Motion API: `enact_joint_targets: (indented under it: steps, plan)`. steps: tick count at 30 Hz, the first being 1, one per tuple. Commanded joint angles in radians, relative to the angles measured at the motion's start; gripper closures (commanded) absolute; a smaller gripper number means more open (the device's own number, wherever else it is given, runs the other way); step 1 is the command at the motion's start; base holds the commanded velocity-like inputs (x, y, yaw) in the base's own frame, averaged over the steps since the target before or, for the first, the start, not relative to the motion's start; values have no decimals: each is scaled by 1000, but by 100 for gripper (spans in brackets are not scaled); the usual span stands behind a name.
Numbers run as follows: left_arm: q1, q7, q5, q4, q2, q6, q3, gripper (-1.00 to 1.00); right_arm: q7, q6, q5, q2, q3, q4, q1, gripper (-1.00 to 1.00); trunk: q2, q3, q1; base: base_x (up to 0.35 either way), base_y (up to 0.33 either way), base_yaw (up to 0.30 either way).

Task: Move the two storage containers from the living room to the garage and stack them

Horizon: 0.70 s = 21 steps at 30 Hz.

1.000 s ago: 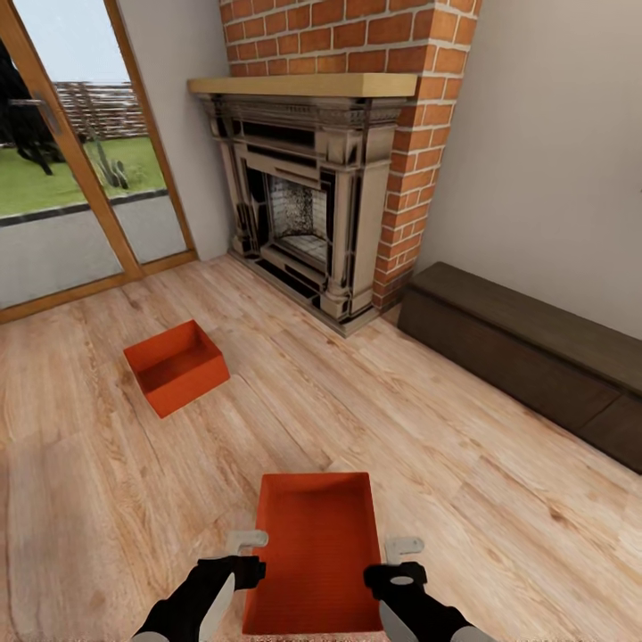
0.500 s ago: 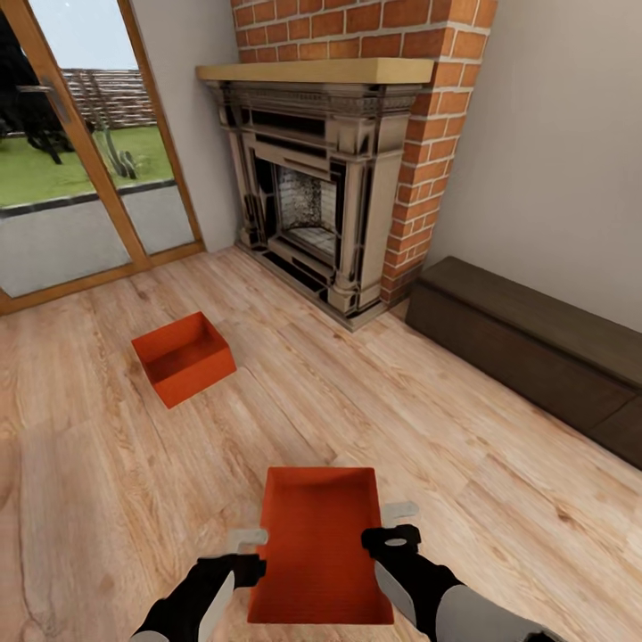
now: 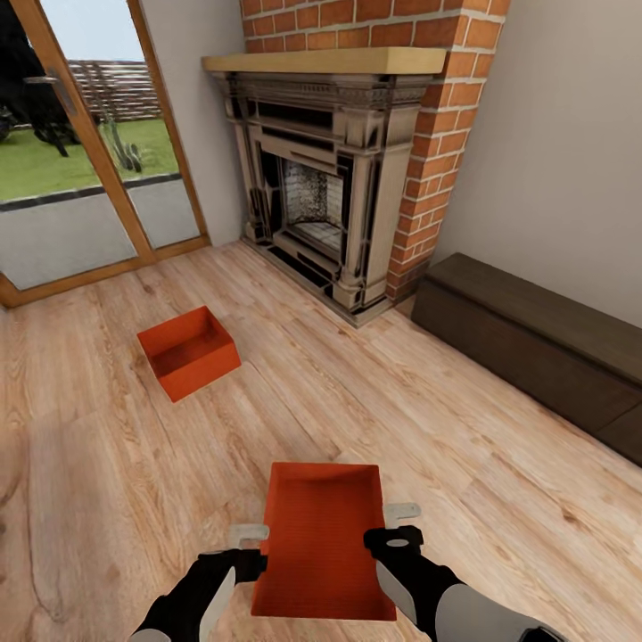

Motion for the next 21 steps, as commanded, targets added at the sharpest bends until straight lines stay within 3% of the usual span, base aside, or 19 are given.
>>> enact_joint_targets:
  steps: [1, 9, 21]
  plan:
    - [0, 4, 2, -3, 0, 7, 0, -100, -7, 7, -4, 0, 8, -2, -1, -100, 0, -1, 0, 0, 0, -93]
    - [0, 4, 2, -7, -1, 10, 0, -100, -8, 6, -4, 0, 7, -2, -1, -100, 0, -1, 0, 0, 0, -185]
    - [-1, 4, 2, -9, 0, 12, -1, -100, 0, -6, 3, 1, 13, -1, -1, -100, 0, -1, 0, 0, 0, -9]
